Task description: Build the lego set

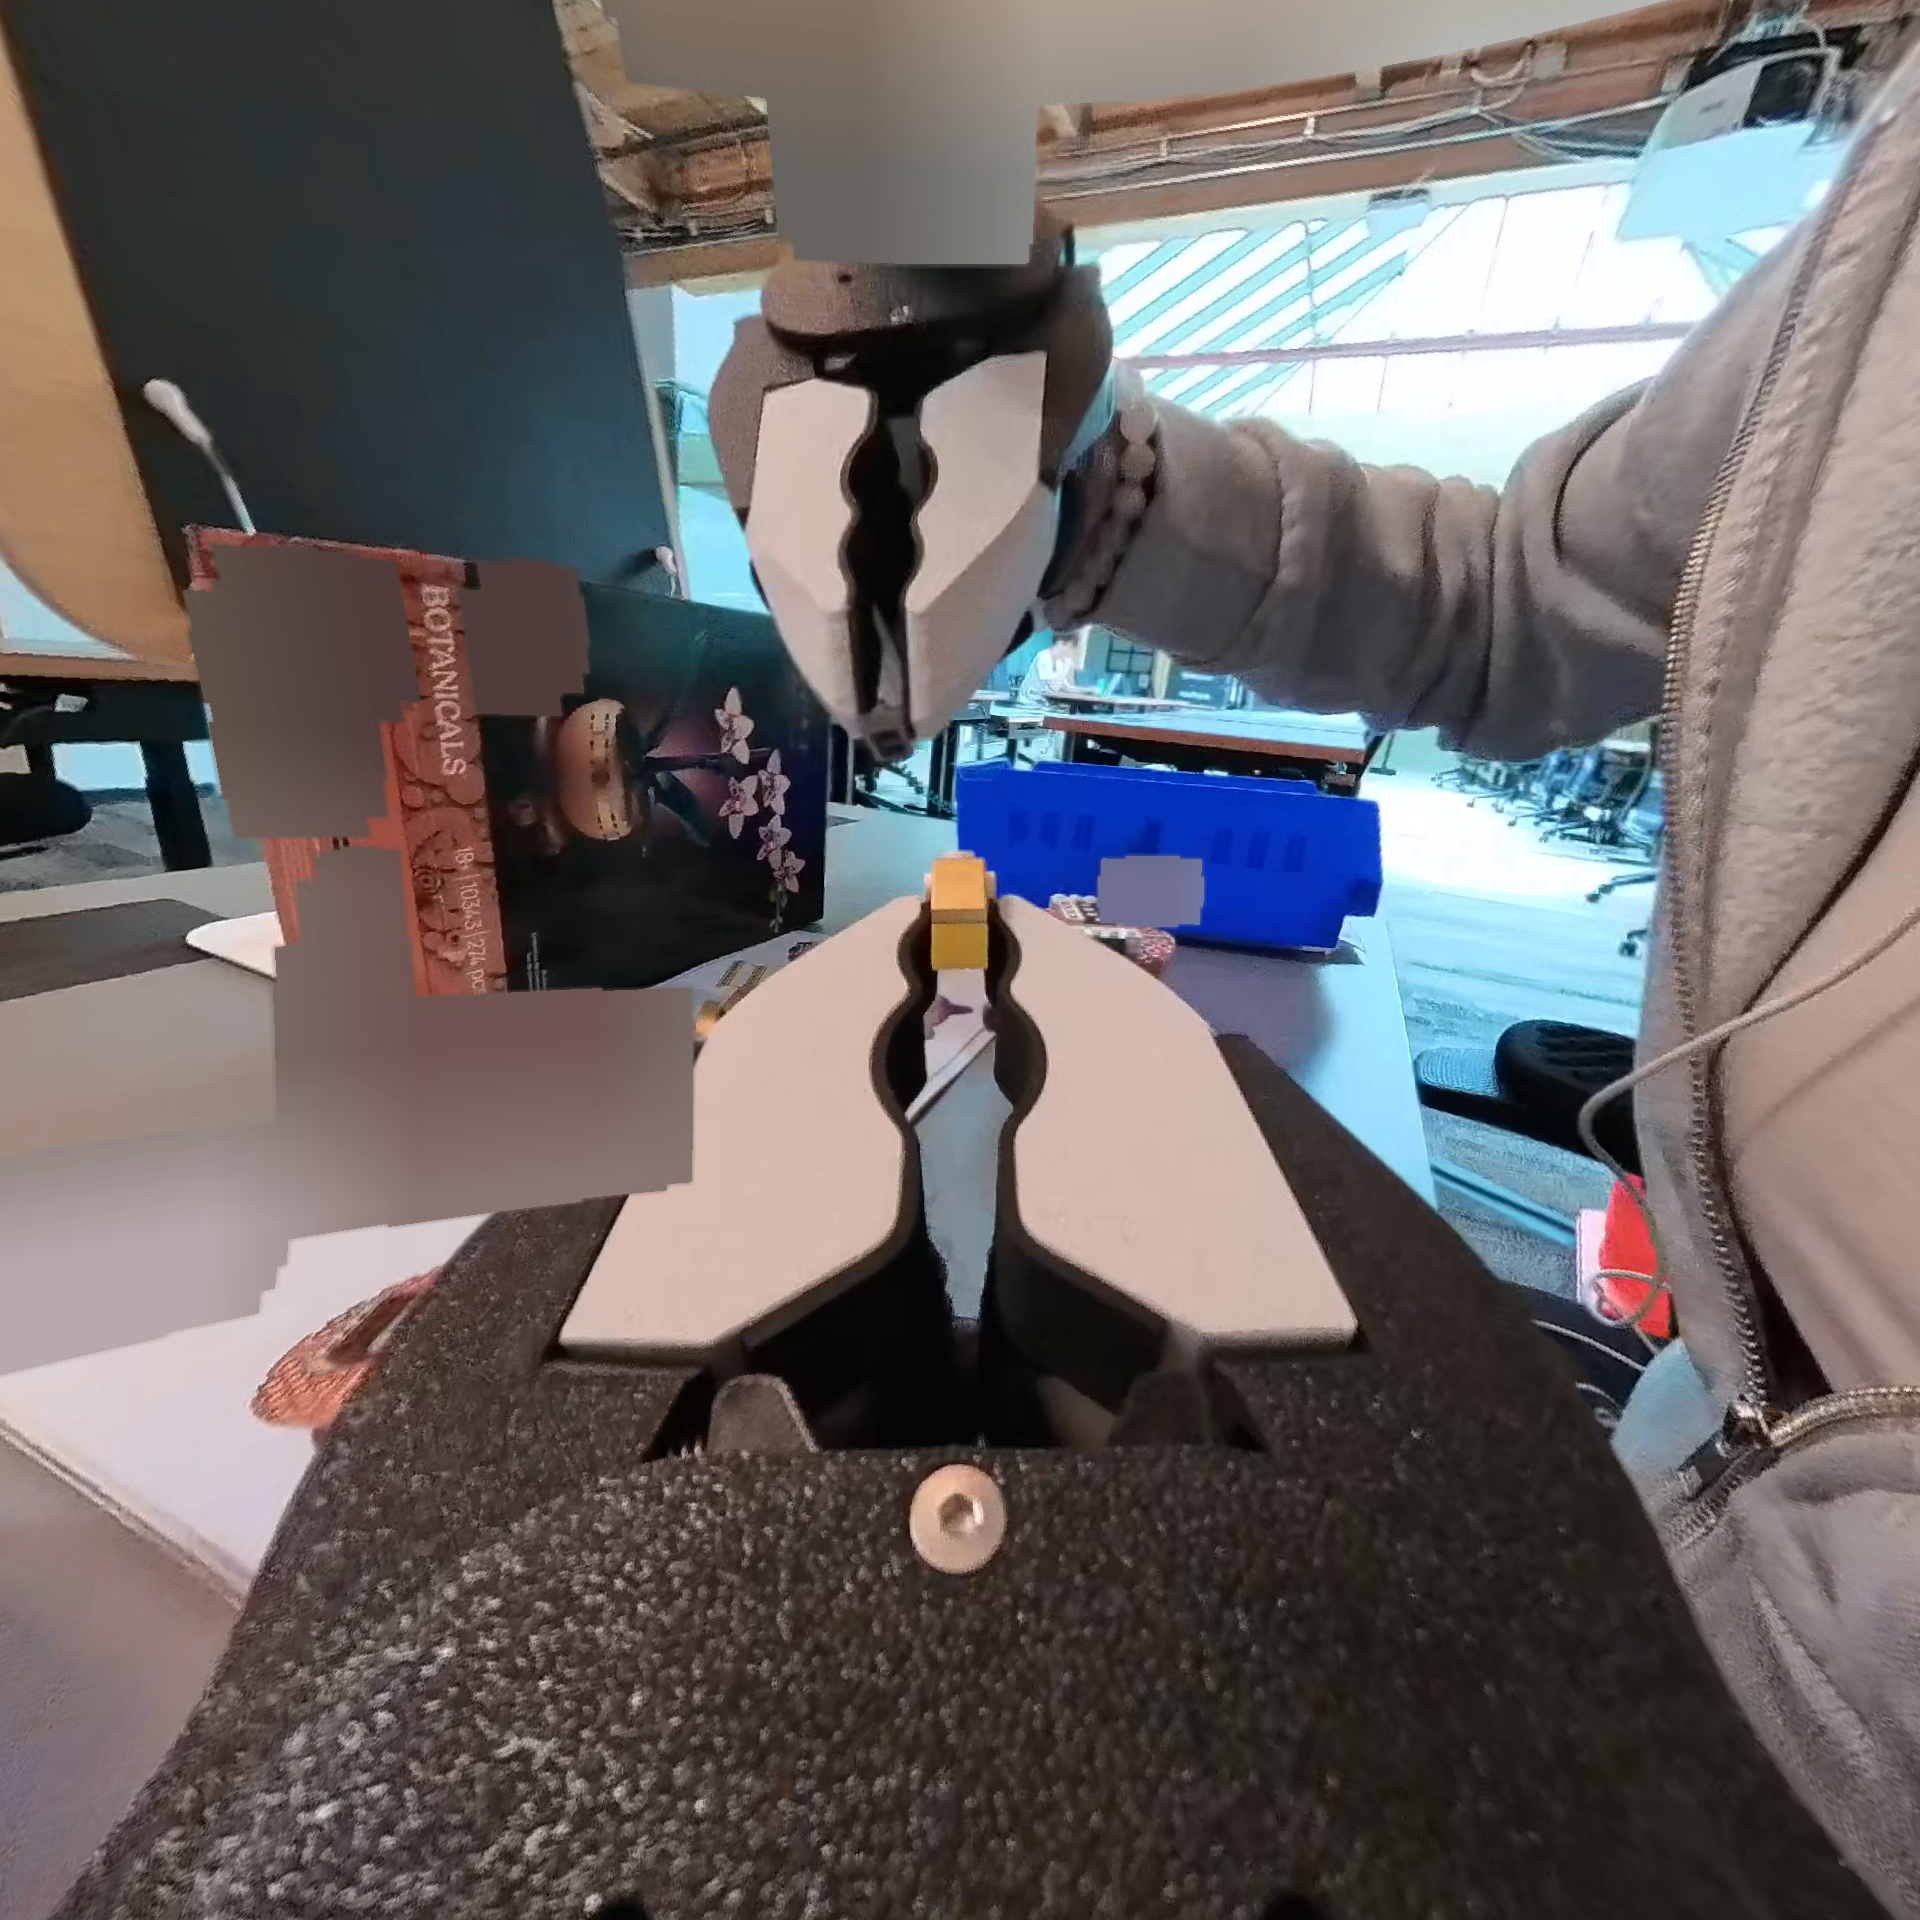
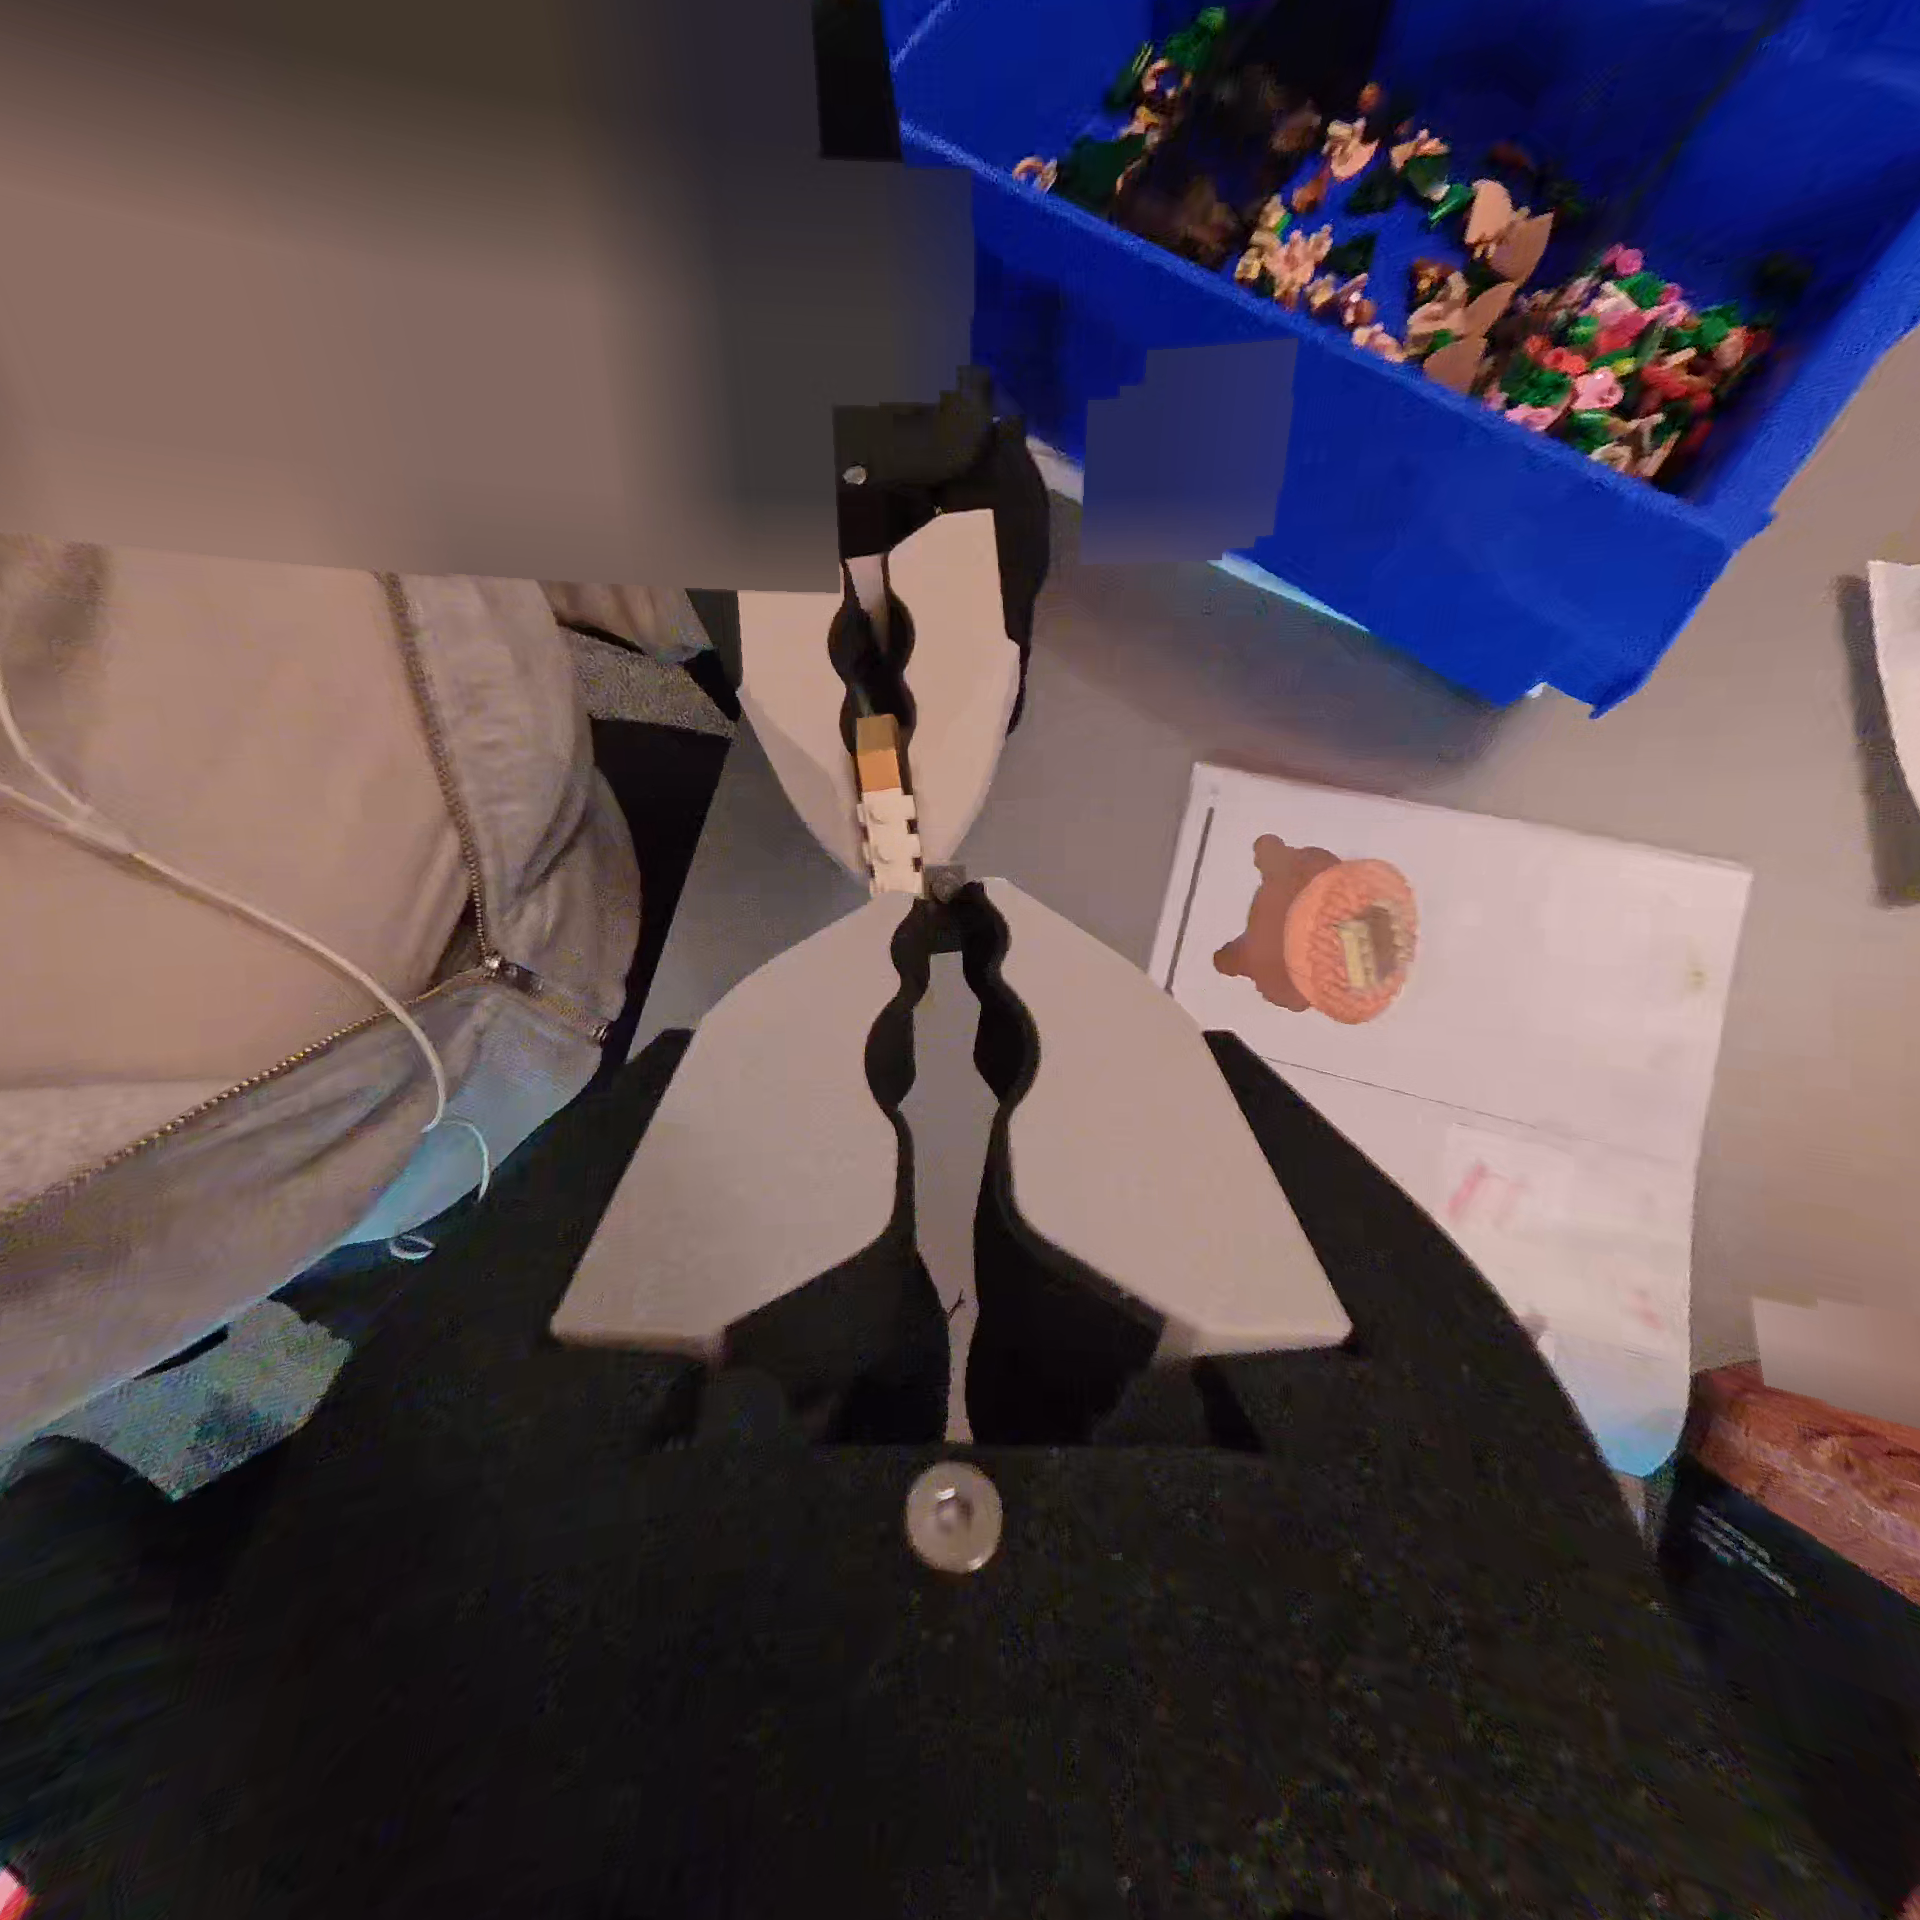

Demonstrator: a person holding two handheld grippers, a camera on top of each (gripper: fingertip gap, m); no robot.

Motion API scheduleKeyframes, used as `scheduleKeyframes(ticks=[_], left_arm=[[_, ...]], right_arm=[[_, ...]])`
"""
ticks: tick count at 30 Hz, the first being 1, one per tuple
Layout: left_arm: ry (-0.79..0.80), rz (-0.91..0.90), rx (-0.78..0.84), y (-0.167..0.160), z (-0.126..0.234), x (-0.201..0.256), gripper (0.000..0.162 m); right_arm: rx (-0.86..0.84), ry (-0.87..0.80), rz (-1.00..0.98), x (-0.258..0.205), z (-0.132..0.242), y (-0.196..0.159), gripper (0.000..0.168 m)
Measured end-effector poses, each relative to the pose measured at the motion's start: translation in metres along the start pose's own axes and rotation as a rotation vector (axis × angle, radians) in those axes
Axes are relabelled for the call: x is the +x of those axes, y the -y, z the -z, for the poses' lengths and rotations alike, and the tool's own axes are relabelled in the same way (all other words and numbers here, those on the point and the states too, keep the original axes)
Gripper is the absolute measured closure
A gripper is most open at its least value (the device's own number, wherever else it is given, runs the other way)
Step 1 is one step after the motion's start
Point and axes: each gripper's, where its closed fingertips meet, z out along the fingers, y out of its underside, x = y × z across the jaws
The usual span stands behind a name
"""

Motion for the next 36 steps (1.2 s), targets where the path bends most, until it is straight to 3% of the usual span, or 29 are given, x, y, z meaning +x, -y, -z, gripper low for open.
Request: scheduleKeyframes(ticks=[16, 26, 36], left_arm=[[-0.051, -0.004, 0.022, 0.005, -0.002, 0.013, 0.155], [-0.012, 0.120, 0.071, 0.008, 0.000, 0.001, 0.155], [-0.024, 0.018, 0.028, 0.006, 0.002, 0.006, 0.155]], right_arm=[[-0.032, 0.005, -0.028, -0.021, -0.016, -0.001, 0.163], [-0.107, -0.214, 0.106, -0.009, -0.015, 0.003, 0.163], [-0.056, -0.113, 0.016, -0.013, -0.021, 0.000, 0.162]])
